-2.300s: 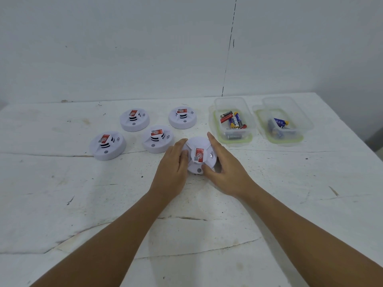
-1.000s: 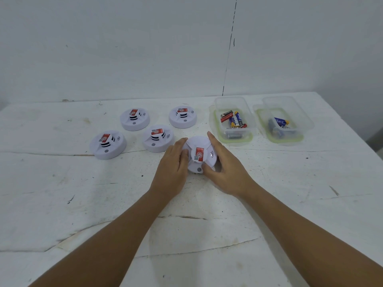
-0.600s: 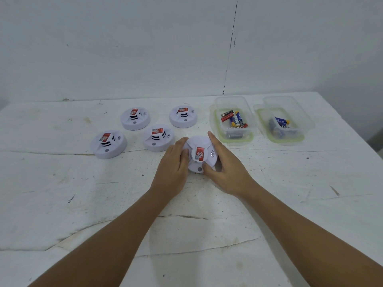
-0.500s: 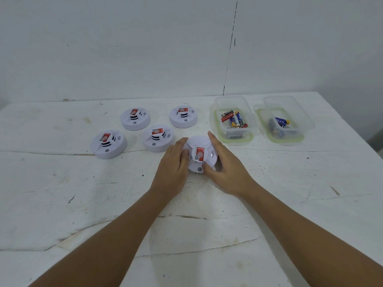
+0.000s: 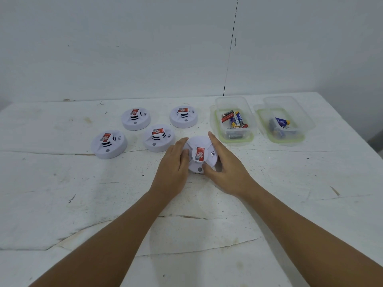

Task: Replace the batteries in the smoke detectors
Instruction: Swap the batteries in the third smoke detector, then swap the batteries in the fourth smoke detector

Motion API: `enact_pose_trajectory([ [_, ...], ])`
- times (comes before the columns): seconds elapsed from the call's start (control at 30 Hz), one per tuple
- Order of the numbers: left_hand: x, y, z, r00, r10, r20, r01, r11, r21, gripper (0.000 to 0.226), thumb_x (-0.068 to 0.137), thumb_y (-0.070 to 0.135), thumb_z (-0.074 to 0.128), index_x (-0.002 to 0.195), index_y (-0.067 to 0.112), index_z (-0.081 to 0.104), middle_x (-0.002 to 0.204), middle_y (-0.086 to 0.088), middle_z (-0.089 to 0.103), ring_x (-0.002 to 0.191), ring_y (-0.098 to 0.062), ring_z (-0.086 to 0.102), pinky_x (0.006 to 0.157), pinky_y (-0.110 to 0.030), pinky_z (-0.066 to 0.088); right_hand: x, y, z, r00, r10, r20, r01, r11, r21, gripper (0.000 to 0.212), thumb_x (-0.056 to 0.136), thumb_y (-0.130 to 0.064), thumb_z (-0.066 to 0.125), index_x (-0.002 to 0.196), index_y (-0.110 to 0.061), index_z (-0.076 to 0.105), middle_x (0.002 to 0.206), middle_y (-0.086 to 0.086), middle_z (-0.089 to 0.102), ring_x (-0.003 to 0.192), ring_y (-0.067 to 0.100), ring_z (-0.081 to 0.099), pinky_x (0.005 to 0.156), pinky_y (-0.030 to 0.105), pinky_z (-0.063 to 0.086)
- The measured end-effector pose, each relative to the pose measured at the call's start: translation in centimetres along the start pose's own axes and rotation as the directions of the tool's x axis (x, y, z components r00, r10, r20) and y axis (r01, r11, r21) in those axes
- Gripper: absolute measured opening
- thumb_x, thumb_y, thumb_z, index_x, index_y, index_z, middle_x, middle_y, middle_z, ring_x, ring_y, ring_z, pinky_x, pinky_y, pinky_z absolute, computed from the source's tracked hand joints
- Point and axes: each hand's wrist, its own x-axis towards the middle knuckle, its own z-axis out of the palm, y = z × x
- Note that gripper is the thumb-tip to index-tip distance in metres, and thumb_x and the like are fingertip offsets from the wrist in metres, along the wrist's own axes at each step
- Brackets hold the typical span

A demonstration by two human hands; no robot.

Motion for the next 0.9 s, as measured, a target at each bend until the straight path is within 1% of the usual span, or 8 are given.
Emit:
enact_pose_trajectory([
  [0.13,-0.1,0.2,-0.2,1.000,0.014,0.006,-0.014,1.000,-0.028,0.043,0.109,0.037,0.035,0.147,0.023,0.050,0.136,0.005,0.062,0.126,-0.013,0.057,0.107,-0.043,0.050,0.0,0.1,0.0,1.000,-0.011,-0.003,0.011,1.000,-0.001,0.088,0.093,-0.038,0.066,0.164,-0.041,0.014,0.151,-0.024,0.044,0.139,0.001,0.046,0.114,0.041,0.047],
  [0.37,-0.7,0.7,-1.4,0.997,0.005,-0.080,-0.017,0.988,-0.153,0.031,0.110,0.029,0.047,0.139,0.024,0.059,0.128,0.011,0.067,0.117,0.000,0.060,0.095,-0.015,0.051,0.0,-0.5,0.2,0.998,-0.067,-0.002,0.067,0.995,0.071,0.085,0.093,-0.041,0.068,0.164,-0.035,0.022,0.153,-0.020,0.046,0.141,0.001,0.045,0.115,0.039,0.046],
  [0.47,-1.1,0.6,-3.2,0.993,-0.031,-0.118,0.010,0.985,-0.173,0.036,0.108,0.030,0.051,0.143,0.024,0.059,0.128,0.009,0.067,0.118,-0.004,0.060,0.099,-0.018,0.050,0.3,-1.3,0.7,0.992,-0.115,-0.050,0.117,0.992,0.039,0.076,0.094,-0.043,0.067,0.161,-0.032,0.032,0.138,-0.020,0.051,0.132,0.006,0.049,0.110,0.030,0.044],
  [0.6,-1.2,0.4,-7.7,0.986,-0.027,-0.167,-0.013,0.972,-0.234,0.034,0.108,0.029,0.053,0.141,0.025,0.061,0.127,0.011,0.069,0.118,-0.006,0.064,0.096,-0.023,0.052,2.1,-4.8,2.5,0.974,-0.206,-0.092,0.212,0.975,0.061,0.058,0.098,-0.047,0.059,0.152,-0.030,0.047,0.133,-0.013,0.054,0.126,0.009,0.052,0.101,0.013,0.040],
  [0.7,-0.6,-0.5,-11.7,0.966,-0.065,-0.252,0.007,0.974,-0.226,0.031,0.107,0.027,0.055,0.136,0.022,0.064,0.099,0.006,0.071,0.087,-0.004,0.065,0.074,-0.020,0.053,5.1,-7.9,4.4,0.962,-0.248,-0.114,0.253,0.967,0.036,0.052,0.101,-0.049,0.055,0.147,-0.025,0.054,0.128,-0.010,0.057,0.115,0.003,0.055,0.092,0.010,0.042],
  [0.77,0.1,-1.6,-14.5,0.946,-0.106,-0.307,0.038,0.975,-0.218,0.028,0.106,0.029,0.056,0.132,0.024,0.065,0.092,0.000,0.071,0.080,-0.015,0.065,0.070,-0.029,0.054,7.7,-10.0,5.8,0.964,-0.242,-0.112,0.245,0.969,0.015,0.045,0.103,-0.043,0.056,0.144,-0.025,0.056,0.122,-0.010,0.056,0.105,-0.004,0.056,0.087,0.006,0.041],
  [0.83,1.2,-2.7,-16.8,0.923,-0.157,-0.350,0.076,0.969,-0.235,0.025,0.105,0.033,0.058,0.128,0.028,0.066,0.094,0.000,0.072,0.083,-0.016,0.067,0.074,-0.030,0.056,10.1,-11.7,6.8,0.971,-0.227,-0.069,0.228,0.974,0.005,0.038,0.104,-0.036,0.058,0.140,-0.026,0.059,0.117,-0.008,0.056,0.099,-0.001,0.058,0.082,0.009,0.043],
  [0.9,2.8,-4.5,-19.3,0.894,-0.204,-0.399,0.111,0.963,-0.243,0.022,0.104,0.037,0.060,0.124,0.031,0.067,0.094,0.000,0.072,0.083,-0.011,0.067,0.078,-0.027,0.055,12.8,-12.9,8.1,0.972,-0.232,-0.032,0.230,0.972,-0.052,0.032,0.103,-0.032,0.059,0.134,-0.027,0.063,0.114,-0.007,0.058,0.098,0.006,0.059,0.082,0.022,0.049],
])
